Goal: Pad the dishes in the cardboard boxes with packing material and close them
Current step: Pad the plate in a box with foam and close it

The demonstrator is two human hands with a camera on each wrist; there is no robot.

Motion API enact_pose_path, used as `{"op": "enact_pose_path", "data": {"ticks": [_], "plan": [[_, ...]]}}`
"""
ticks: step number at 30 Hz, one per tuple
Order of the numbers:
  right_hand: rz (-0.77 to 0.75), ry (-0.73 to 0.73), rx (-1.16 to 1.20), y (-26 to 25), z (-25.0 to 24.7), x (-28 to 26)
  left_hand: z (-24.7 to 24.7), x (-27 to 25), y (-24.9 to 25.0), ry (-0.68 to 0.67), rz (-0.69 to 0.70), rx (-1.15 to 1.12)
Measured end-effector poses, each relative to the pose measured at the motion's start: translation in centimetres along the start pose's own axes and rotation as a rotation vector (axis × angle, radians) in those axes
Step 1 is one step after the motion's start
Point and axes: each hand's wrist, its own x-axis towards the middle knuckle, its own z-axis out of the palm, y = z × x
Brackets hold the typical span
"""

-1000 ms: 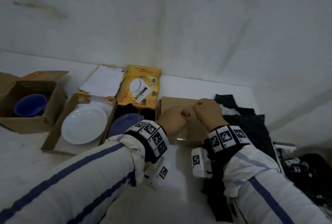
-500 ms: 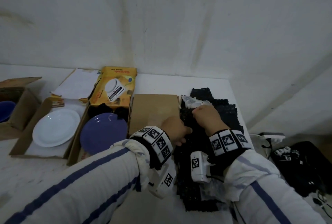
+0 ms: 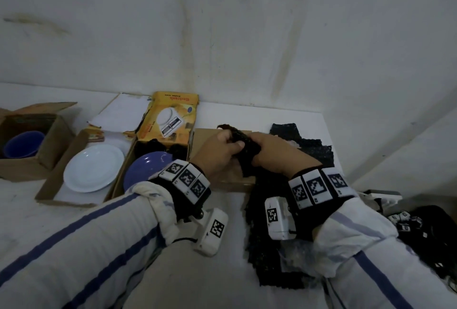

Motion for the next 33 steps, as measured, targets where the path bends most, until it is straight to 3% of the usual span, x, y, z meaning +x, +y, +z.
{"op": "enact_pose_path", "data": {"ticks": [3,6,8,10,13,15,17,21,24,26,30,33], "plan": [[-0.088,0.039,-0.016,-2.7,1.4,0.5,-3.0,-1.2,0.5,0.141,0.090,0.074],[-0.127,-0.014,-0.039,-5.2,3.1,1.8,-6.6,-2.6,0.6,0.069,0.112,0.124],[-0.142,0.020,0.108,-6.8,4.6,2.6,-8.8,-3.8,0.3,0.050,0.100,0.173],[-0.123,0.060,0.297,-8.4,6.1,3.4,-11.0,-4.8,0.0,0.135,0.087,0.279],[-0.132,-0.098,0.446,-10.7,8.3,4.1,-14.4,-5.2,-0.9,0.302,0.031,0.387],[-0.215,-0.189,0.250,-11.9,9.5,4.7,-16.3,-4.8,-1.6,0.338,-0.062,0.597],[-0.289,-0.197,-0.024,-12.7,10.6,5.2,-17.3,-4.9,-2.2,0.291,-0.155,0.729],[-0.314,-0.162,-0.292,-13.2,12.5,5.7,-18.4,-6.4,-3.4,0.220,-0.157,0.199],[-0.269,-0.166,-0.404,-12.4,13.2,6.2,-18.9,-7.6,-4.0,0.016,-0.263,0.119],[-0.255,-0.197,-0.451,-11.8,13.7,6.2,-19.2,-7.9,-4.2,-0.095,-0.296,0.242],[-0.253,-0.250,-0.541,-11.0,15.6,5.8,-19.8,-7.0,-5.5,-0.141,-0.291,0.760],[-0.225,-0.322,-0.590,-10.2,17.5,6.1,-20.1,-6.4,-6.3,-0.255,-0.309,1.022]]}}
